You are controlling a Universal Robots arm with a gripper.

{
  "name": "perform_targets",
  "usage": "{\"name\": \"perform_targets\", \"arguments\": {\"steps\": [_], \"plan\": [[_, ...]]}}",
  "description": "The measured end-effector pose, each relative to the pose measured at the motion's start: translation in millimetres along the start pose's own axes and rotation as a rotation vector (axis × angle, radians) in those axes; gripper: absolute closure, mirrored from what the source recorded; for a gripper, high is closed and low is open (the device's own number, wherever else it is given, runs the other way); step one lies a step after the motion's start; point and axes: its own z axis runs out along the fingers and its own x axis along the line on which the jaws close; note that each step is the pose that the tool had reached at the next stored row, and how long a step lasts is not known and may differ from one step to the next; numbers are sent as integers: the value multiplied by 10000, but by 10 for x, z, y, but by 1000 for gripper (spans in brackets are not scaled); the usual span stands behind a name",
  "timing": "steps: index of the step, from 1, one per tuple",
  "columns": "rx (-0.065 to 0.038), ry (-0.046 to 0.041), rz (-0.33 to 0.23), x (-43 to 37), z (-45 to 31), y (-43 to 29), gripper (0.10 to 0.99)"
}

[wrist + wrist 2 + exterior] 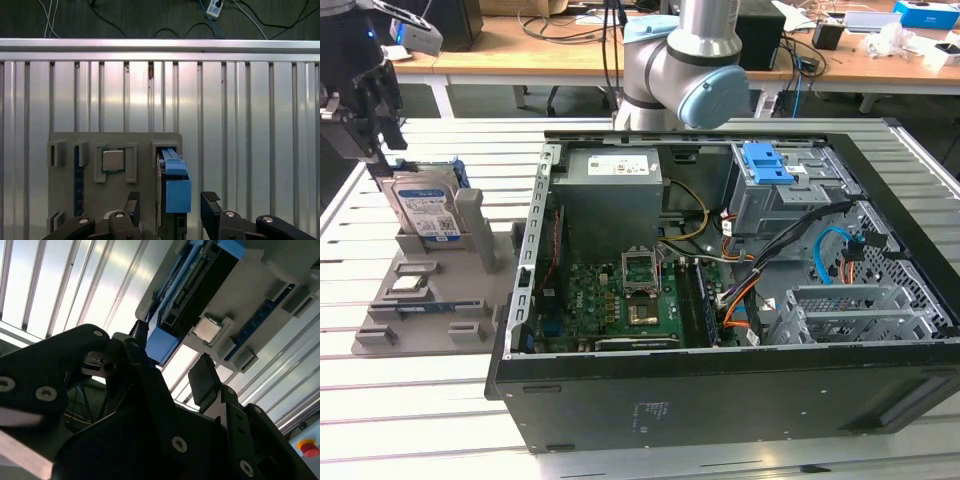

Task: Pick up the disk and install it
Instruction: 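Pick up the disk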

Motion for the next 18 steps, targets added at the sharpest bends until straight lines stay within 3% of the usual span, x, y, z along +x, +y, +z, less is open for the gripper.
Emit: {"name": "perform_targets", "arguments": {"steps": [1,2,10,18], "plan": [[1,2,-21,-2,19,-9,486],[-1,8,-180,-24,108,-29,486],[-3,13,-366,-44,327,-35,486],[-4,15,-413,-57,474,-39,486]]}}
